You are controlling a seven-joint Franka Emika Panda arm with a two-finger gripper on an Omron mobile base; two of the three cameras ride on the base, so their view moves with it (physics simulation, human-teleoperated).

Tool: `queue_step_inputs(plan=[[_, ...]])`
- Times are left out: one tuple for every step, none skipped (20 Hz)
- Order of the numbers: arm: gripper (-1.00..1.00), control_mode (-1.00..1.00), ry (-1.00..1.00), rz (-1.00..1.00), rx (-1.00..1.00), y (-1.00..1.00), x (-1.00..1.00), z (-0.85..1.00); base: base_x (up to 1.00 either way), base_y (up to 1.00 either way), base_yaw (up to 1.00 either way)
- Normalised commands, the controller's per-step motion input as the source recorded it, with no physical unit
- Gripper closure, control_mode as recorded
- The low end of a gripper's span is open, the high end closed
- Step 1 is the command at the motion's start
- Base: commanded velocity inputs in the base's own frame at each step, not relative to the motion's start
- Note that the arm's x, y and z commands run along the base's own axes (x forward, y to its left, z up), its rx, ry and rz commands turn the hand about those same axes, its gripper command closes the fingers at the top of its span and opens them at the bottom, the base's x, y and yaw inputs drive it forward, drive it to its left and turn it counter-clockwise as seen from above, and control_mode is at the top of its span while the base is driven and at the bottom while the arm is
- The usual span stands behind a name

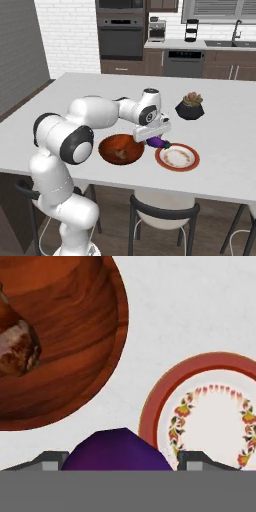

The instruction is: Pick the chicken drumstick and eggplant from their plates and place them in the bowl. Then put the bowl in the fridge.

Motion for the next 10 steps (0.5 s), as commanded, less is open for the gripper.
queue_step_inputs(plan=[[1.0,-1.0,0.0,-0.04,0.0,1.0,0.0,0.0,0.0,0.0,0.0],[1.0,-1.0,0.0,-0.03,0.0,1.0,0.0,0.01,0.0,0.0,0.0],[1.0,-1.0,0.0,0.0,0.0,0.64,0.14,0.25,0.0,0.0,0.0],[1.0,-1.0,0.0,0.0,0.0,0.56,0.07,0.24,0.0,0.0,0.0],[1.0,-1.0,0.0,0.0,0.0,0.96,0.09,0.09,0.0,0.0,0.0],[1.0,-1.0,0.0,0.0,0.0,1.0,0.1,0.0,0.0,0.0,0.0],[1.0,-1.0,0.0,0.0,0.0,1.0,0.0,0.0,0.0,0.0,0.0],[1.0,-1.0,0.0,0.0,0.0,1.0,0.01,0.0,0.0,0.0,0.0],[1.0,-1.0,0.0,0.0,0.0,1.0,0.12,0.0,0.0,0.0,0.0],[1.0,-1.0,0.0,0.0,0.0,0.94,0.19,0.0,0.0,0.0,0.0]])
